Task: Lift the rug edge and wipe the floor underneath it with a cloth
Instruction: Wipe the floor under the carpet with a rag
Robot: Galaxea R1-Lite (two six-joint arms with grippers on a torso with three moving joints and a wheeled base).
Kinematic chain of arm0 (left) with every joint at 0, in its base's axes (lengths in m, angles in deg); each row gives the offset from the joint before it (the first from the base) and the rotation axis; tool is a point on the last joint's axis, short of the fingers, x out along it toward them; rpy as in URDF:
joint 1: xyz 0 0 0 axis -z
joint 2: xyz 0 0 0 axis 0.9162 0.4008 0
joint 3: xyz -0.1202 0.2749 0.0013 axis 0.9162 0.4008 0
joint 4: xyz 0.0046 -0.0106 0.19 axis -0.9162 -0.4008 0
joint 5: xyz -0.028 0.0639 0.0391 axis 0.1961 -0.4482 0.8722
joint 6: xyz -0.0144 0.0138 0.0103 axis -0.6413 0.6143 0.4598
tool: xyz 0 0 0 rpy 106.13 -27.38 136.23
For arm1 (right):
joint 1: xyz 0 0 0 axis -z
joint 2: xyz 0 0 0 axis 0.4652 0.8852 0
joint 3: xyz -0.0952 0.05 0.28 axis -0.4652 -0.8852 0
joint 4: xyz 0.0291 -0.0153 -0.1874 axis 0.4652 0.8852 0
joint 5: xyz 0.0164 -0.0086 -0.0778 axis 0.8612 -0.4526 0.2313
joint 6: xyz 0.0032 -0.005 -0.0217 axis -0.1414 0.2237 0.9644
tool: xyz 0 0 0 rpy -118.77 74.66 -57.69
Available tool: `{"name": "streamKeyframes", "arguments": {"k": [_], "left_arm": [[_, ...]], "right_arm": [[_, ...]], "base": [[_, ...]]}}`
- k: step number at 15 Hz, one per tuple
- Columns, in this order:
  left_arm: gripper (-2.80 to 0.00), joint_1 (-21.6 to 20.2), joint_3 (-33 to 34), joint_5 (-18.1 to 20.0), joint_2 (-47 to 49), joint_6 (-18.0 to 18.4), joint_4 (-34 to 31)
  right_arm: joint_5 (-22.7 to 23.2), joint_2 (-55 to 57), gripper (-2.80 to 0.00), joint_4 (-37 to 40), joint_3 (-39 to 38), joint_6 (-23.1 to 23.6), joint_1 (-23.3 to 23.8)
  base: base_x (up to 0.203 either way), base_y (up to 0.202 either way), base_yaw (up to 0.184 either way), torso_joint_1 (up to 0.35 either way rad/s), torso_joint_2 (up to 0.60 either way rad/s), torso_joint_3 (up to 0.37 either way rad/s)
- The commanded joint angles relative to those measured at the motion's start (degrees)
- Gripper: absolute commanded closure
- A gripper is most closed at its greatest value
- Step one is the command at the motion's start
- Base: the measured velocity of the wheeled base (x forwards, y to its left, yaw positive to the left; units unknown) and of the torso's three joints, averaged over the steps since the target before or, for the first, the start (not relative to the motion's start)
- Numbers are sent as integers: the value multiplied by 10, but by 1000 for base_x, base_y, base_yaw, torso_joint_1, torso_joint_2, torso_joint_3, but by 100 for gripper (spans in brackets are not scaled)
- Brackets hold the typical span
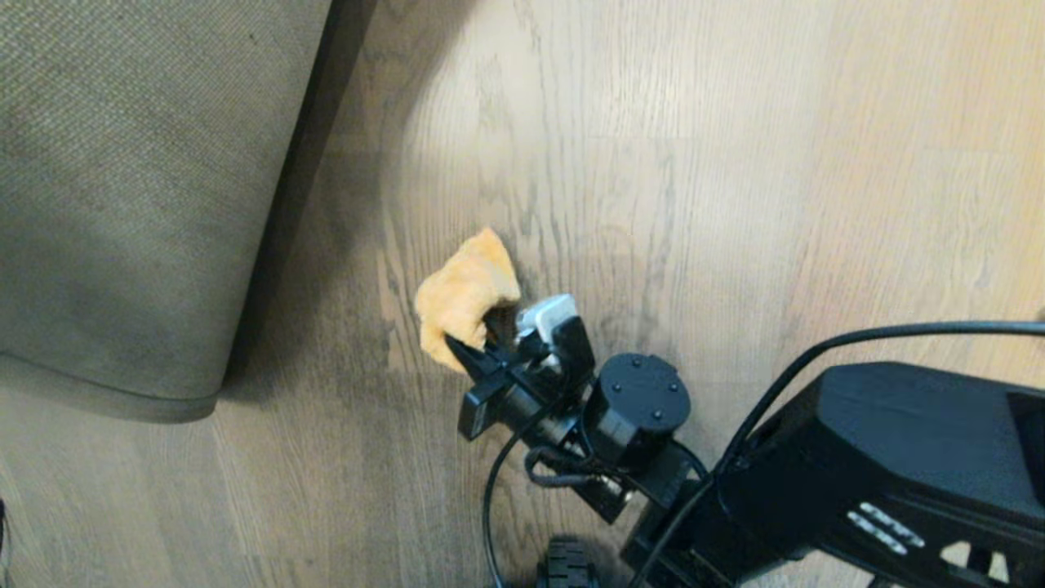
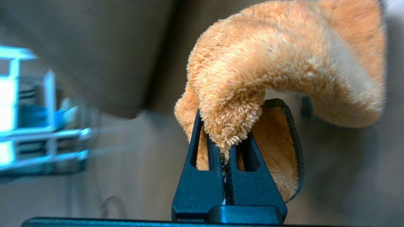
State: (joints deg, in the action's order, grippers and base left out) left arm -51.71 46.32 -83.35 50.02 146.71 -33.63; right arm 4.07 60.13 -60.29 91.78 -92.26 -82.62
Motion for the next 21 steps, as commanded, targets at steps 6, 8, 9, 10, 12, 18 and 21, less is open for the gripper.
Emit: {"name": "streamKeyframes", "arguments": {"k": [6,8,9,10,12,18,21], "left_arm": [[0,-2,0,-4,0,4,4],[0,-2,0,-4,0,4,3],[0,-2,0,-4,0,4,3],[0,-2,0,-4,0,4,3],[0,-2,1,-4,0,4,3],[0,-2,9,-4,0,3,6],[0,-2,9,-4,0,3,6]], "right_arm": [[-4,32,0,-27,19,-2,-37],[-4,37,0,-24,32,-2,-10],[-4,40,0,-23,38,-2,4],[-4,41,0,-20,43,-2,17],[-3,41,0,-12,65,-2,45],[-4,22,0,-4,85,-2,109],[-4,5,0,-3,86,-2,151]], "base": [[0,0,0,0,0,0],[0,0,0,0,0,0],[0,0,0,0,0,0],[0,0,0,0,0,0],[0,0,0,0,0,0],[0,0,0,0,0,0],[0,0,0,0,0,0]]}}
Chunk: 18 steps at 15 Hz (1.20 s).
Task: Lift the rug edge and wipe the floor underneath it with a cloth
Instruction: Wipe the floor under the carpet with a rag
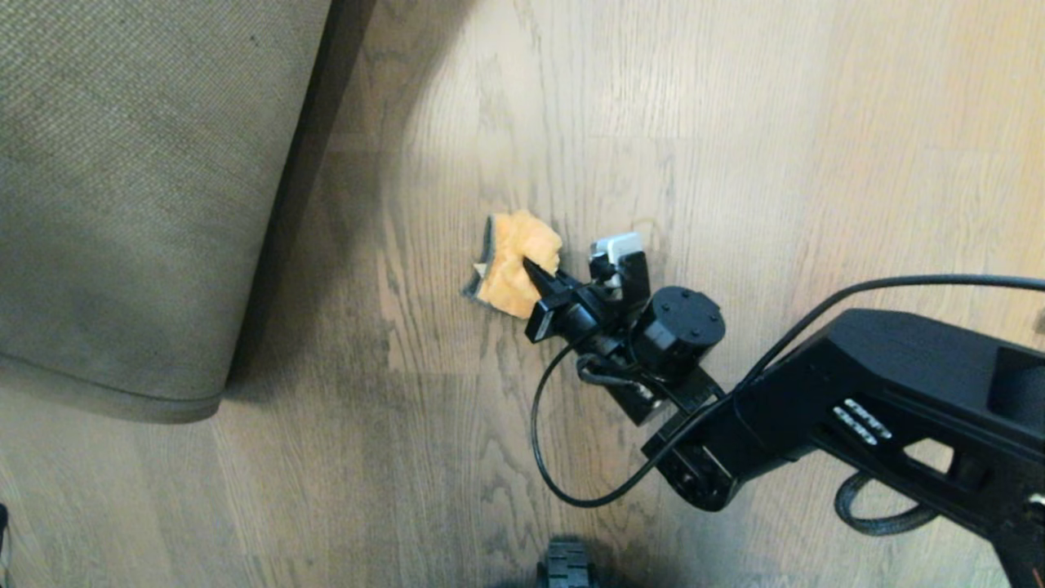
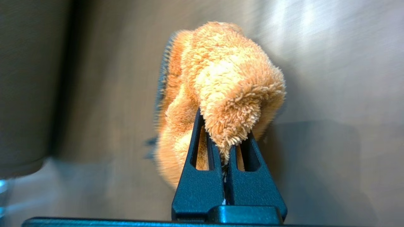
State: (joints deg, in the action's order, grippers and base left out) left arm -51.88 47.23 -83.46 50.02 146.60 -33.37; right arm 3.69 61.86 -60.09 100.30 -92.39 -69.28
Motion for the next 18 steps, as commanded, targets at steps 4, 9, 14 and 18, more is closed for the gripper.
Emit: {"name": "streamKeyframes", "arguments": {"k": [4,9,14,18], "left_arm": [[0,0,0,-3,1,5,1],[0,0,-1,-3,1,5,1],[0,0,-1,-4,1,5,1],[0,0,0,-5,1,4,0]], "right_arm": [[0,-39,0,1,-1,0,69],[0,-48,0,-10,-45,1,53],[0,-48,0,-31,-122,1,22],[-8,-23,0,-31,-147,4,-9]], "base": [[0,0,0,0,0,0],[0,0,0,0,0,0],[0,0,0,0,0,0],[0,0,0,0,0,0]]}}
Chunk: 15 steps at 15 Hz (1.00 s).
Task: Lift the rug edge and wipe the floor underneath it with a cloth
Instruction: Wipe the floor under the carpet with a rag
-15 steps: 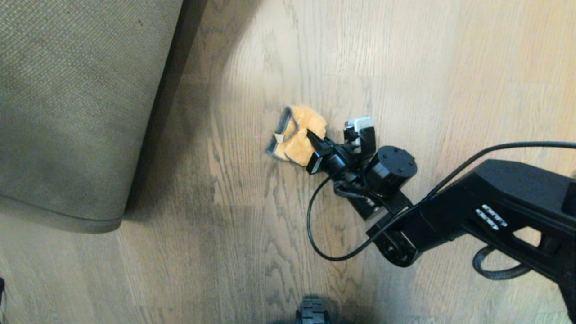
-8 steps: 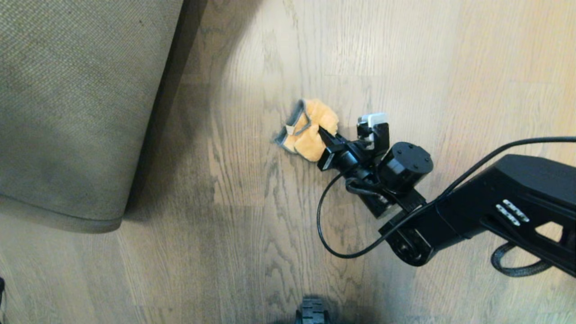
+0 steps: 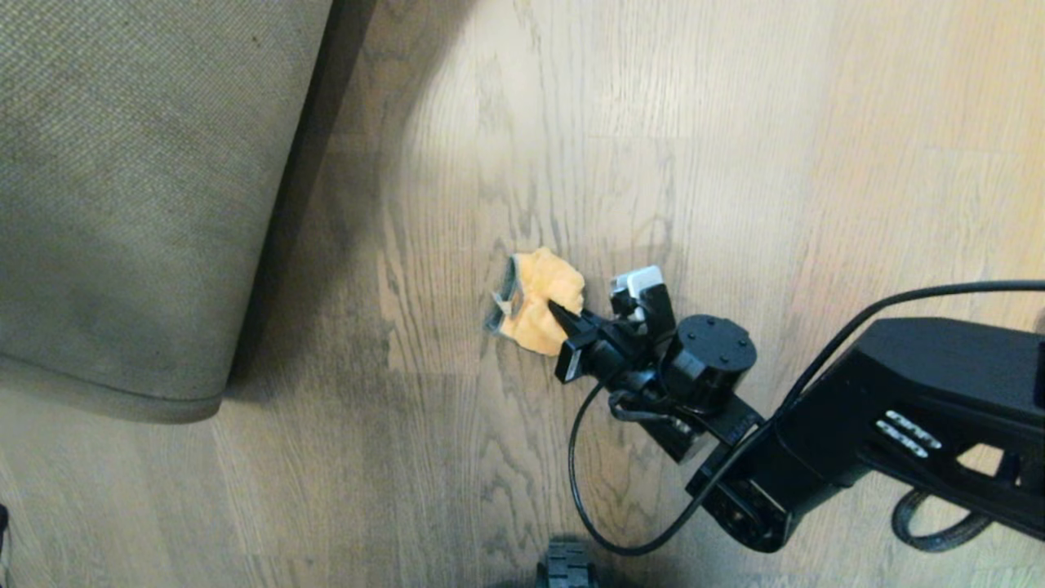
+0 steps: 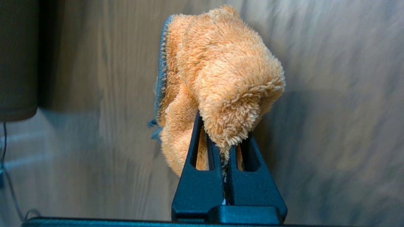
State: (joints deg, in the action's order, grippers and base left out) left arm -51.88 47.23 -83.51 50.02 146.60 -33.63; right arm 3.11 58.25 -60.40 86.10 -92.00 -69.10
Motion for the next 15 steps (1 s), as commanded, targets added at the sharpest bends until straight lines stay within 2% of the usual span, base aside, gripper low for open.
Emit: {"name": "streamKeyframes", "arguments": {"k": [1,4,11,15], "left_arm": [[0,0,0,-4,1,4,3],[0,0,0,-5,1,5,3],[0,0,3,-5,2,4,3],[0,0,4,-5,2,4,3]], "right_arm": [[-8,20,0,-28,-6,0,-21],[-36,46,0,-28,-13,0,-59],[-69,85,0,-28,-26,-2,-134],[-71,86,0,-28,-19,-2,-126]], "base": [[0,0,0,0,0,0],[0,0,0,0,0,0],[0,0,0,0,0,0],[0,0,0,0,0,0]]}}
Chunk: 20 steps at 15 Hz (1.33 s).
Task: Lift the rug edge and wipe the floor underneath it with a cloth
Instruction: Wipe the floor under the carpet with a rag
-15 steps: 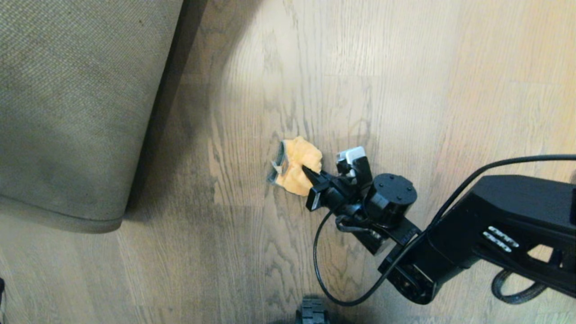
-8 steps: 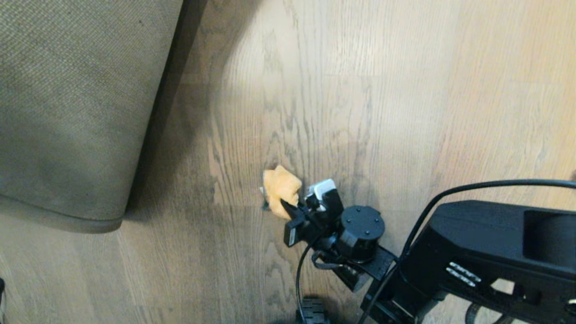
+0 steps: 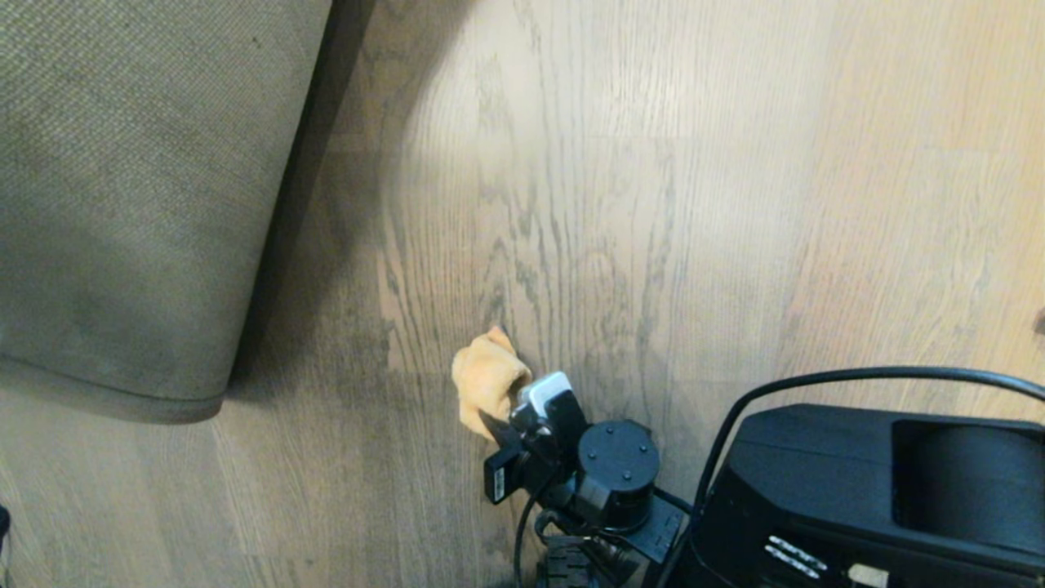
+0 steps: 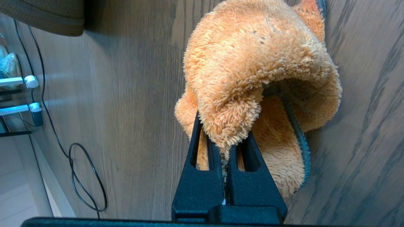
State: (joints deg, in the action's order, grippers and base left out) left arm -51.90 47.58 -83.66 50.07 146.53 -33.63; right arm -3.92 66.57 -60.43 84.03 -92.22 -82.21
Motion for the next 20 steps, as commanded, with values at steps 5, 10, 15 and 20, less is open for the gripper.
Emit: {"name": "streamKeyframes", "arguments": {"k": [5,10,15,20], "left_arm": [[0,0,1,-5,1,4,3],[0,0,6,-4,1,4,5],[0,0,8,-4,0,4,7],[0,0,8,-4,0,4,7]], "right_arm": [[2,-4,0,-27,81,-2,81],[6,-33,0,-27,147,-3,188],[8,-66,0,-13,187,-3,265],[7,-72,0,-5,177,-2,261]], "base": [[0,0,0,0,0,0],[0,0,0,0,0,0],[0,0,0,0,0,0],[0,0,0,0,0,0]]}}
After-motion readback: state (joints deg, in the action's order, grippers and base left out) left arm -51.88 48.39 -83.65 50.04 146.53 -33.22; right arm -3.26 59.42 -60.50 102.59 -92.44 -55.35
